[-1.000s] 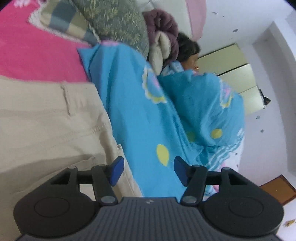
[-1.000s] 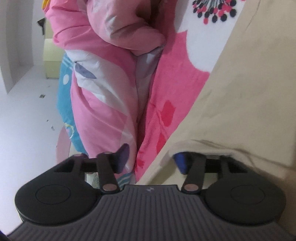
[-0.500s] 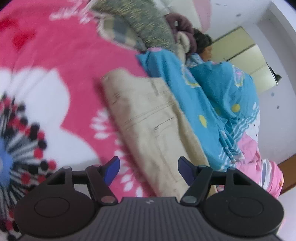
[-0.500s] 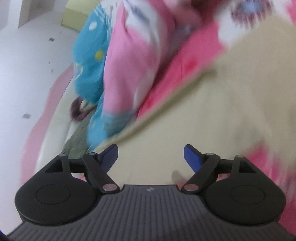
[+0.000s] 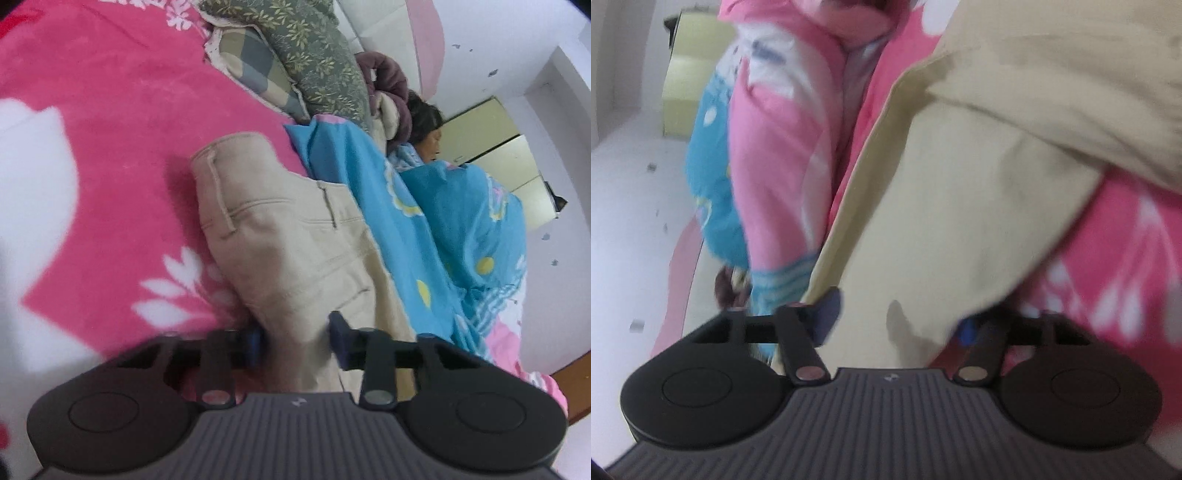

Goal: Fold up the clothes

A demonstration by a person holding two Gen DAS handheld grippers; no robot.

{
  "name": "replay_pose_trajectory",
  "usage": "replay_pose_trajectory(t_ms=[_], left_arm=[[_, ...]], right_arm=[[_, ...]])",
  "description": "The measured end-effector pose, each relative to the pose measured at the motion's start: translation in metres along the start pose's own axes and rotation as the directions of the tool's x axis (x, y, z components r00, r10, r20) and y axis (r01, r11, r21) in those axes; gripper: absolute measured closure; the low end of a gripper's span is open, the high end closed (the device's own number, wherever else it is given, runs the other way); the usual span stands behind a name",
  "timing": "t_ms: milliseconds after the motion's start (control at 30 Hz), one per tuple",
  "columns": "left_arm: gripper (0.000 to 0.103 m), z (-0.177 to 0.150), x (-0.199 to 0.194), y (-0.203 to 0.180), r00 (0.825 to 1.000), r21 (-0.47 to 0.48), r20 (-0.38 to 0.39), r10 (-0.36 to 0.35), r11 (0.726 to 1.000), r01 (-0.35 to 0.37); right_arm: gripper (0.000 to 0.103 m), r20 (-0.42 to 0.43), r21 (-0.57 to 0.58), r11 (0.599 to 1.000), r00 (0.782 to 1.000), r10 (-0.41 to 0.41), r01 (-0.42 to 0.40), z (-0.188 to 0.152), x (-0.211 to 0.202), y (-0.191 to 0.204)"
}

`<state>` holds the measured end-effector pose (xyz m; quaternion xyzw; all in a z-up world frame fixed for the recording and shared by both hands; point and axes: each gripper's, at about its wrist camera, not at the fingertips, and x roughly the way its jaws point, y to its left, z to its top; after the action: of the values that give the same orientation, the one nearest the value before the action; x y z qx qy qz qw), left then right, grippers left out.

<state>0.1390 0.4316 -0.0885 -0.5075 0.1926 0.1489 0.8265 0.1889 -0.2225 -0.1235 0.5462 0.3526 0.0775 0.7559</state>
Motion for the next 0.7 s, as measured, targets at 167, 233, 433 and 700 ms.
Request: replay_pose_trajectory(t_ms=[167,233,433,700], left_arm=[[0.085,0.003,-0.013,-0.003,0.999,-0.034,0.013,-0.034,0.999,0.034],[0.086,0.005,-0.03,-0.009,0.998,-0.023,0.017,-0.06,0.998,0.061],[0.087,0.0,-0.104,-0.019,0.992,0.029,0.04,-0.116,0.993,0.115],[0.082,-0.033,-0.198,0.046,0.998,0.06,0.022,-0.053,0.997,0.052]], right_arm=[[0.097,0.075,0.044,0.999,0.997,0.017,-0.02,0.004,0.012,-0.004],[0.098,0.093,0.02,0.999,0.995,0.027,-0.029,0.002,0.001,0.003],[0.099,0.104,-0.058,0.997,0.993,0.061,-0.055,-0.009,-0.06,0.017],[0.099,0.076,-0.21,0.978,0.997,0.0,0.016,-0.041,-0.147,-0.001]])
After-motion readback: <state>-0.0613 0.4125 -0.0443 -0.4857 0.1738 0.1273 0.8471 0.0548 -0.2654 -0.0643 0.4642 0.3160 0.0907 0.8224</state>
